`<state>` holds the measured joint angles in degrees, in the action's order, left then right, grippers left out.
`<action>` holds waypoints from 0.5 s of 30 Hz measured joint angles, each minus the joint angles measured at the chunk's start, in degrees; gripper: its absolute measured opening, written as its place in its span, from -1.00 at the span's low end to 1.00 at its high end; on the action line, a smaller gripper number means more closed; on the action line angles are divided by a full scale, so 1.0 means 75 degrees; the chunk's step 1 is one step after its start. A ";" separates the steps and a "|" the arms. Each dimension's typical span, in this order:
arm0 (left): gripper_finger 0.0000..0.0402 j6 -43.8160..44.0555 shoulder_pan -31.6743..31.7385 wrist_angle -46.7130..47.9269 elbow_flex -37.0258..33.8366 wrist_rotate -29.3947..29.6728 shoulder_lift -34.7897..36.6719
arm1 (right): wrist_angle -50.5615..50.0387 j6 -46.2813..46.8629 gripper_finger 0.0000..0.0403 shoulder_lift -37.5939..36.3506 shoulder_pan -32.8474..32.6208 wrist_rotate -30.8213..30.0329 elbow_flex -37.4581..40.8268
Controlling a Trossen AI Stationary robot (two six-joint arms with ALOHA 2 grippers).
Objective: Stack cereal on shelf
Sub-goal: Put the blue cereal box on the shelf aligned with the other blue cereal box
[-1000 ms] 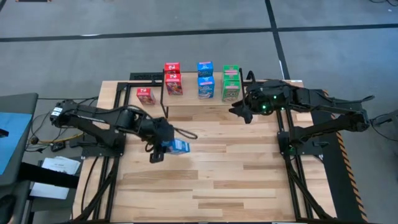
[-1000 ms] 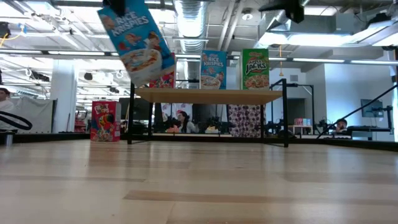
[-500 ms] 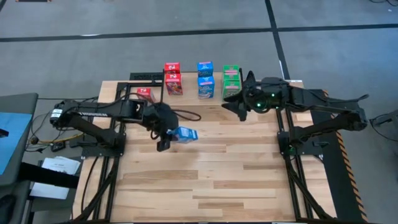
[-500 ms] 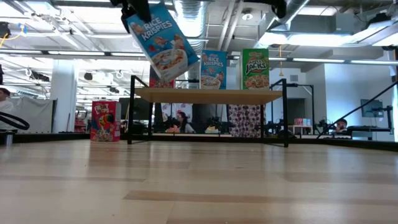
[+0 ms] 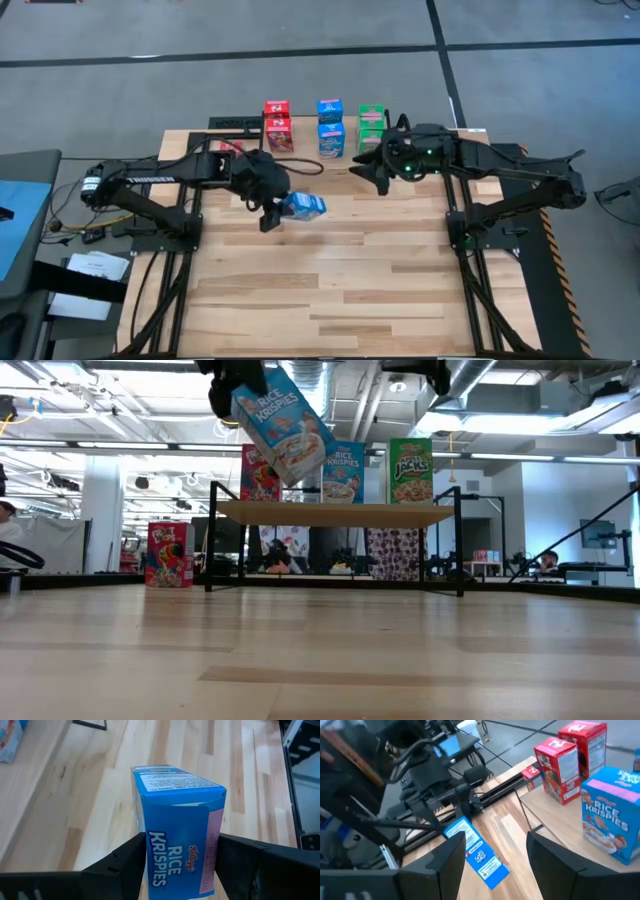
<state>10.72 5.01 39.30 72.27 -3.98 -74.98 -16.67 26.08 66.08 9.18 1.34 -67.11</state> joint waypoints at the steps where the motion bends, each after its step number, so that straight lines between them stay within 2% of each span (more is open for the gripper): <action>1: -0.05 0.0045 0.0041 -0.0007 0.0000 0.0009 0.0000 | 0.0003 -0.0172 0.17 0.0000 -0.0025 0.0002 0.0000; 5: -0.05 0.0196 0.0265 -0.0009 0.0000 0.0017 0.0000 | 0.0006 -0.0666 0.17 0.0000 -0.0142 0.0000 0.0000; 10: -0.05 0.0283 0.0582 -0.0082 0.0000 0.0028 0.0000 | 0.0109 -0.0631 0.17 -0.0001 -0.0038 -0.0574 0.0000; 15: -0.05 0.0345 0.0777 -0.0247 0.0000 0.0025 0.0000 | 0.0487 -0.0631 0.17 -0.0061 0.0045 -0.0565 0.0000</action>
<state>13.30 10.83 37.44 72.27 -3.79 -74.98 -13.02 21.35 65.63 9.52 -2.90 -67.11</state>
